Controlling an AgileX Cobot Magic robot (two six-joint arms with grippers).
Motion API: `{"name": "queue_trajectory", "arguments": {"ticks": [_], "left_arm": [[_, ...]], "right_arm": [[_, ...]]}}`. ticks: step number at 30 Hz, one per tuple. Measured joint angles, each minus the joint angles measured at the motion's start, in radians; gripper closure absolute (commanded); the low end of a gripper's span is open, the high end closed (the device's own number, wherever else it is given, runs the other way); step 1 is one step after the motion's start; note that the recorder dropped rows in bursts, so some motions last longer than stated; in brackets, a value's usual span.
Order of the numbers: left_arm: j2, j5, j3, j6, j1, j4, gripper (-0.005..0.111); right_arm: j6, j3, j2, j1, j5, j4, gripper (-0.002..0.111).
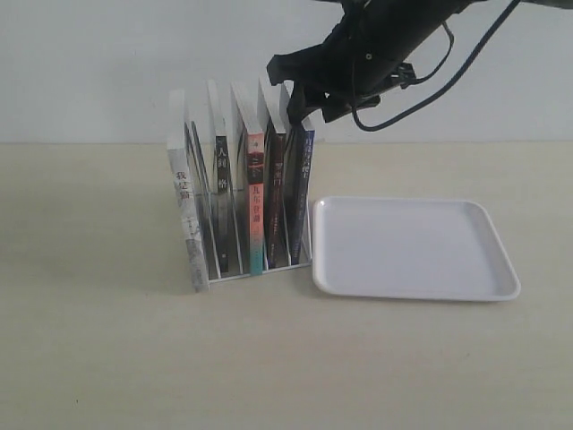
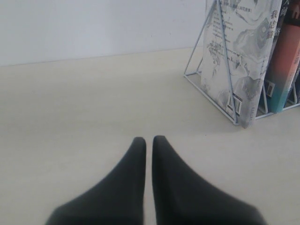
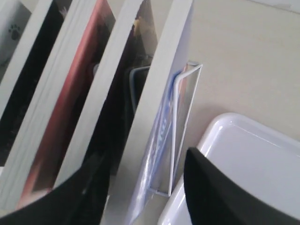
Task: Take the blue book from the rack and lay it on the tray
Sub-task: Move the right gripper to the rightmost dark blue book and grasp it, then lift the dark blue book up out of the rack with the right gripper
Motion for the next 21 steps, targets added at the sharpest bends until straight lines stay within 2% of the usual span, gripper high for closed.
{"name": "queue_trajectory", "arguments": {"ticks": [3, 9, 19, 21], "left_arm": [[0.0, 0.0, 0.0, 0.0, 0.0, 0.0, 0.102], [0.0, 0.0, 0.0, 0.0, 0.0, 0.0, 0.102], [0.0, 0.0, 0.0, 0.0, 0.0, 0.0, 0.102], [0.0, 0.0, 0.0, 0.0, 0.0, 0.0, 0.102]], "right_arm": [[0.0, 0.0, 0.012, 0.0, 0.0, -0.002, 0.062], [0.002, 0.0, 0.035, 0.0, -0.01, -0.002, 0.072], [0.008, -0.004, 0.076, 0.004, -0.019, 0.014, 0.072], [0.008, -0.006, 0.082, 0.004, -0.019, 0.014, 0.08]]}}
